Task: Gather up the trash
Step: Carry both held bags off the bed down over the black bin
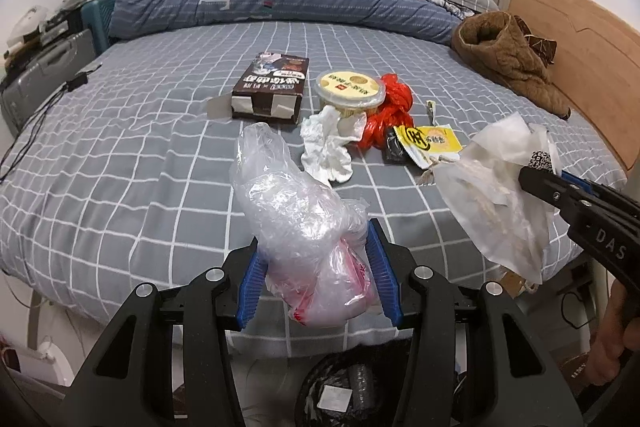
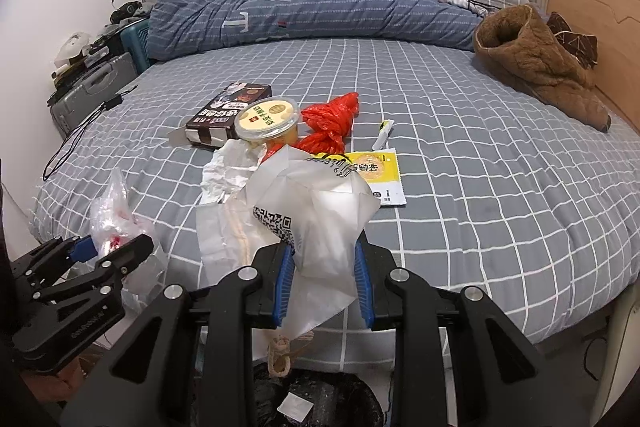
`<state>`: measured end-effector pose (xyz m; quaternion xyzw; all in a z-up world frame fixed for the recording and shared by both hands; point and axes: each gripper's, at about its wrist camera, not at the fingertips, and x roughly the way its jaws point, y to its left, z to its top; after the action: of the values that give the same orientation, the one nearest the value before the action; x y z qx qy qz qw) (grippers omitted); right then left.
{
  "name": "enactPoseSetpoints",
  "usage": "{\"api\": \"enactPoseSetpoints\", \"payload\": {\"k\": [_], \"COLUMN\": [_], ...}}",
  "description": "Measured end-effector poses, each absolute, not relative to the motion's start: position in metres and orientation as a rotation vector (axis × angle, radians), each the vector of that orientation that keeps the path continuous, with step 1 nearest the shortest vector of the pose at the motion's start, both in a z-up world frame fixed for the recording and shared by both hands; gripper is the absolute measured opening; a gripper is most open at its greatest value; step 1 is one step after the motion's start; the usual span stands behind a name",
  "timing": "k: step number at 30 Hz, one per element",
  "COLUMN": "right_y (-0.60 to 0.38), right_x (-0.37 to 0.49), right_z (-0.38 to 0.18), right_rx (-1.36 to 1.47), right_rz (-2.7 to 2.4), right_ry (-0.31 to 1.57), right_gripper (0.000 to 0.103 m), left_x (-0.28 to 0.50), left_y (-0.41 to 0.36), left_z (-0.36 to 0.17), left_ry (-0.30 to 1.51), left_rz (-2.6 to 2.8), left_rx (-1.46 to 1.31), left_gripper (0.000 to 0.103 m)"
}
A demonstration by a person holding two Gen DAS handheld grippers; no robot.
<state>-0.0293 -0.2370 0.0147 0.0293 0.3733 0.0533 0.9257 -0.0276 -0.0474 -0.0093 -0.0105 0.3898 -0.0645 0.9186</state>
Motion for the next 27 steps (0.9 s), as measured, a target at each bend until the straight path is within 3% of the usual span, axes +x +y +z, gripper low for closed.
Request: {"api": "enactPoseSetpoints", "payload": {"k": [27], "right_y": [-0.214], "right_x": [-0.094], "right_z": [-0.011], "right_rx": [0.039], "right_rz": [0.144], "right_ry": [0.843], "right_gripper": [0.026], "left_x": [-0.087], "left_y": [-0.042], "left_z": [-0.028], "left_ry": [0.857], "left_rz": [-0.129], "left_rx": [-0.036], "left_gripper": [0.047]}}
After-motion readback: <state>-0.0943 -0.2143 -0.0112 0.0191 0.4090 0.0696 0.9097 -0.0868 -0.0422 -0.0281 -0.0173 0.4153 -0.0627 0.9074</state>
